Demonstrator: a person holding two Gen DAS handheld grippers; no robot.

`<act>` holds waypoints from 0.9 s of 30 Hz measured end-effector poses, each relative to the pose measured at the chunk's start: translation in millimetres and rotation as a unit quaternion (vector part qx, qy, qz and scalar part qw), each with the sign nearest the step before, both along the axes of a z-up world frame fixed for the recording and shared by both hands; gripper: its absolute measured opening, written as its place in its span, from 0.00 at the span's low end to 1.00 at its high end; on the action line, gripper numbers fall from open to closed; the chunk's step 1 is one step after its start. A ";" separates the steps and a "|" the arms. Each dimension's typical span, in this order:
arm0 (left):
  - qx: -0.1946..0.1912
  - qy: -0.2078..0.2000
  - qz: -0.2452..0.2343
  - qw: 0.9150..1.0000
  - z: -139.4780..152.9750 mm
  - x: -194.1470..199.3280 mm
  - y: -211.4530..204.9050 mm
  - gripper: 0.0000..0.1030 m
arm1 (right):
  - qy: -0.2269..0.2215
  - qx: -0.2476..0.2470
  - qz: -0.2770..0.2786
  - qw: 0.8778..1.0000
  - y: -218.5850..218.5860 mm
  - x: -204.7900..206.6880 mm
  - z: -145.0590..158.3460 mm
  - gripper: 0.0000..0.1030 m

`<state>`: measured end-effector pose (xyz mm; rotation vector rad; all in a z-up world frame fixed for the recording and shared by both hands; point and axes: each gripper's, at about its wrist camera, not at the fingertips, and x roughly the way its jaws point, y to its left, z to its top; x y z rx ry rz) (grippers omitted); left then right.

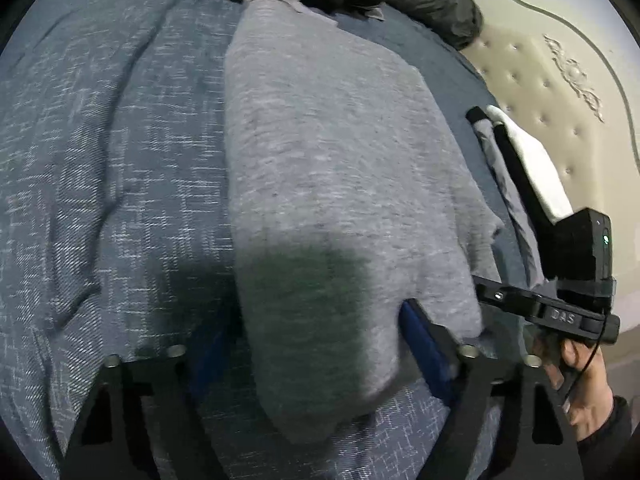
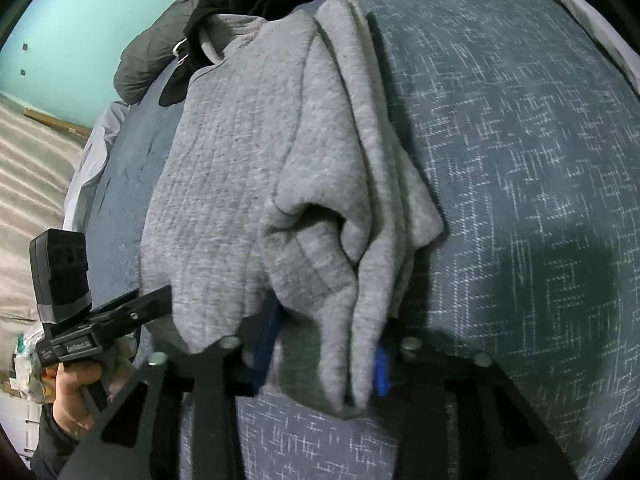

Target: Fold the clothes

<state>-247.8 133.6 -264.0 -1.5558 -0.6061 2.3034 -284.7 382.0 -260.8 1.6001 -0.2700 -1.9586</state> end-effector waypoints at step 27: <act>-0.016 0.055 -0.001 0.998 38.1 -2.7 7.8 0.50 | 0.063 -0.058 0.015 0.996 9.9 11.7 41.1 0.14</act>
